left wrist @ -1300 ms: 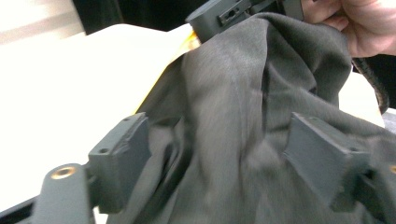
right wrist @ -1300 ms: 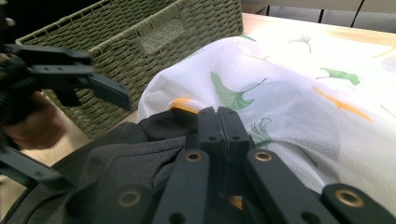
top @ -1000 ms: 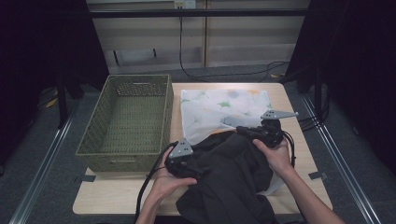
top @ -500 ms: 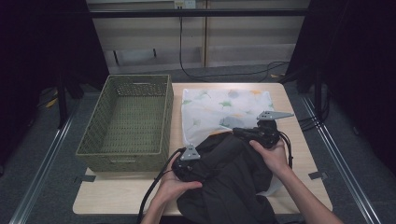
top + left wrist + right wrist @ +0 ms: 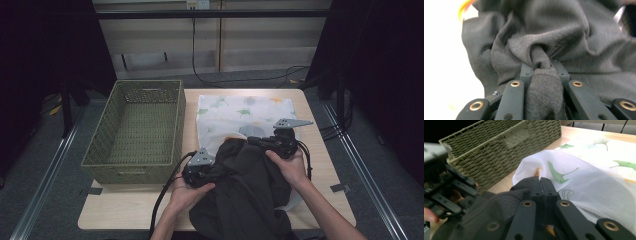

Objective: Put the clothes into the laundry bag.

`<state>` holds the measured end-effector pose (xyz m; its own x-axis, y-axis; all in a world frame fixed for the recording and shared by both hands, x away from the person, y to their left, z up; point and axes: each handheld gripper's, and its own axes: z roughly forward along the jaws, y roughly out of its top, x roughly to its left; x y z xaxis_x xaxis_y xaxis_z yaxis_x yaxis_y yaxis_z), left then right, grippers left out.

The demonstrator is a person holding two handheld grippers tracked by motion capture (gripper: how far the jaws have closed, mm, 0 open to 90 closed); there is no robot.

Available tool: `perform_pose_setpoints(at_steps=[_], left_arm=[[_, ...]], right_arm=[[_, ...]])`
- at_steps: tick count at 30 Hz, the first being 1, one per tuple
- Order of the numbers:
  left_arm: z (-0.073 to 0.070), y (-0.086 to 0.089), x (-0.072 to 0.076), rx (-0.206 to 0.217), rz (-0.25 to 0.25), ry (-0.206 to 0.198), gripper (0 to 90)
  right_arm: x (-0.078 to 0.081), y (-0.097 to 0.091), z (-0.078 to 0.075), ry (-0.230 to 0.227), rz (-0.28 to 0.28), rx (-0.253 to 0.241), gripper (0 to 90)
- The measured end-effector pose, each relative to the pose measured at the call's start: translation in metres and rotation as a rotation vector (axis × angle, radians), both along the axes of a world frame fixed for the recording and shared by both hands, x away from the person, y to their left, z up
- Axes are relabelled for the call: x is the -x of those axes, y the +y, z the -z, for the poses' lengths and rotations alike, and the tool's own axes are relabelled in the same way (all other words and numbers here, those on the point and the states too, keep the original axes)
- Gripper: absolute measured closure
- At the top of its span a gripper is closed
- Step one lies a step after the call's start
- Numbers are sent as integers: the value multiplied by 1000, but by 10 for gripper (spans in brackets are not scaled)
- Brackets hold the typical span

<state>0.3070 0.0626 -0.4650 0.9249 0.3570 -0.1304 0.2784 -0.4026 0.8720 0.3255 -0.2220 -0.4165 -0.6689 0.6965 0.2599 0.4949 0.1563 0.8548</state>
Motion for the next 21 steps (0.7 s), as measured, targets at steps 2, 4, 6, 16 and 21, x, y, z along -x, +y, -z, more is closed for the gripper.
perform_pose_setpoints(at_steps=[2, 4, 6, 16, 21], left_arm=[[-10, -4, -2, 62, 25, -5, 776], [-22, -11, -2, 81, 35, -25, 781], [-32, -22, -3, 88, 63, -39, 781], [-35, -57, -19, 26, 65, -44, 781], [-25, -63, -37, -2, -8, -45, 780]], right_arm=[[1, 5, 0, 2, -13, 0, 897], [3, 10, 0, -4, -27, 5, 897], [5, 17, -1, 0, -43, -3, 897], [13, 15, -25, -42, -61, -77, 897], [23, 14, -47, -78, -90, -137, 897]])
